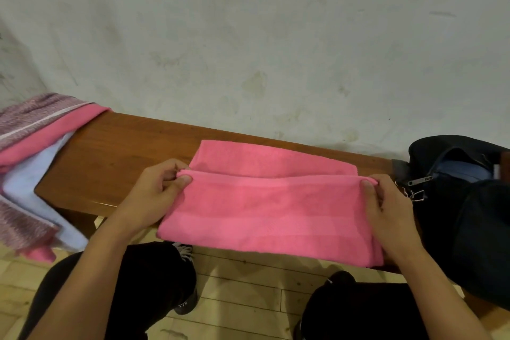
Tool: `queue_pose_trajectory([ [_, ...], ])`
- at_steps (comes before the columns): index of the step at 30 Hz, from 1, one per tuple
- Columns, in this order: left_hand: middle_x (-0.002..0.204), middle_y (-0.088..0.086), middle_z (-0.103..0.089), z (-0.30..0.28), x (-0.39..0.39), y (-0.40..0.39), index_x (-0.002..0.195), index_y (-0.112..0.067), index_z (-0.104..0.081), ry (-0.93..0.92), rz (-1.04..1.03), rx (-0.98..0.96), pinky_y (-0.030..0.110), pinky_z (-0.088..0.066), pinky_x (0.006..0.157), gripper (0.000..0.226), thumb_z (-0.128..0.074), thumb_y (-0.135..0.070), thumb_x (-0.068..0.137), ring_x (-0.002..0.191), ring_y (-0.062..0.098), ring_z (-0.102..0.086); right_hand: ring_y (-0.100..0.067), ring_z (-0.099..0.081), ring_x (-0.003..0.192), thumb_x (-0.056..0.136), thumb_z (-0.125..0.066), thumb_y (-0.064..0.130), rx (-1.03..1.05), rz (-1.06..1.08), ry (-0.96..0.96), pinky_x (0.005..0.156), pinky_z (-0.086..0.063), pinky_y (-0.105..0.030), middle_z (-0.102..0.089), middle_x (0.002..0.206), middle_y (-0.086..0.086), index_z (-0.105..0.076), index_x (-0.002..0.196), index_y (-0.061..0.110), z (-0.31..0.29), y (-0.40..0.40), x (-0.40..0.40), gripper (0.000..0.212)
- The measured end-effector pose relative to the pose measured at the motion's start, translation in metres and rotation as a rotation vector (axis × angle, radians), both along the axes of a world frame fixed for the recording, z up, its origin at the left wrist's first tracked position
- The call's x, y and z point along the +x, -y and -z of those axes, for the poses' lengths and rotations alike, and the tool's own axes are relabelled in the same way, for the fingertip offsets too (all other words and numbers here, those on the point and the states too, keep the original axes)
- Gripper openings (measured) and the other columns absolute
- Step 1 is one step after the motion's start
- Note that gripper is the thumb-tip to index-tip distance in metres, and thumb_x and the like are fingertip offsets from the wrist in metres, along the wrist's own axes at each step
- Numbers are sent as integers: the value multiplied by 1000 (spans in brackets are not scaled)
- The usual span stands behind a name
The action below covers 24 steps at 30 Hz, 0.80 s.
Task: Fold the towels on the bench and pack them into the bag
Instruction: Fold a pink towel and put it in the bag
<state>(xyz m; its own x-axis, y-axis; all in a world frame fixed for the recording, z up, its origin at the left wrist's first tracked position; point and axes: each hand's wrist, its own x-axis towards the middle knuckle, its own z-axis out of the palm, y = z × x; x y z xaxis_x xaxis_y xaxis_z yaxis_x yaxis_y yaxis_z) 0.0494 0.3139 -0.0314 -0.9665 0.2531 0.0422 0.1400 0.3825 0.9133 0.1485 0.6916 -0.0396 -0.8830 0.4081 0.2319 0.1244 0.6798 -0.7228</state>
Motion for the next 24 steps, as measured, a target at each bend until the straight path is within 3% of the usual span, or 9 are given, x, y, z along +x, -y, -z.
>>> queue_pose_trajectory([
  [2,88,2,-71,4,4,4,91,-8,-66,64,77,-45,16,-49,64,11,-57,-10,96,81,11,-65,-19,-59,69,103,-41,35,17,-42,50,58,-48,-35,-61,82,0,-52,101,26,3,-1,2,14],
  [5,86,-8,-70,6,8,10,90,-9,-66,81,99,-95,17,-49,68,12,-56,-13,96,84,5,-63,-25,-58,63,103,-39,38,12,-46,73,54,-45,-37,-62,78,-5,-50,99,28,4,-2,6,16],
  [8,87,-6,-68,8,6,10,91,-11,-65,85,36,-71,21,-46,66,13,-54,-15,98,85,12,-62,-27,-61,68,103,-40,36,0,-18,73,59,-50,-42,-62,81,-5,-51,101,25,5,-3,8,16],
  [12,99,-4,-65,11,5,2,89,-20,-65,31,-12,-146,23,-45,66,13,-55,-17,98,93,13,-60,-19,-60,67,104,-42,29,12,6,109,54,-42,-28,-62,84,-2,-50,103,24,11,-8,6,9],
  [15,99,-8,-67,8,3,-6,91,-24,-67,-6,-82,-135,22,-45,66,14,-58,-15,97,93,9,-61,-18,-59,68,104,-42,27,16,13,112,55,-40,-25,-61,84,-1,-50,104,21,9,-6,4,10],
  [19,98,-8,-68,-4,-6,-17,99,-22,-66,-82,-167,-55,21,-46,71,11,-58,-16,96,92,5,-61,-7,-55,72,104,-41,29,26,77,-4,59,-36,-19,-56,84,7,-49,105,20,3,-1,-2,13],
  [24,100,-4,-62,-11,-31,-36,105,-17,-60,-188,-186,-27,20,-43,72,11,-50,-22,100,91,8,-59,-7,-56,76,104,-41,34,-10,132,-127,63,-38,-19,-57,87,7,-51,107,21,-3,-4,-22,17],
])
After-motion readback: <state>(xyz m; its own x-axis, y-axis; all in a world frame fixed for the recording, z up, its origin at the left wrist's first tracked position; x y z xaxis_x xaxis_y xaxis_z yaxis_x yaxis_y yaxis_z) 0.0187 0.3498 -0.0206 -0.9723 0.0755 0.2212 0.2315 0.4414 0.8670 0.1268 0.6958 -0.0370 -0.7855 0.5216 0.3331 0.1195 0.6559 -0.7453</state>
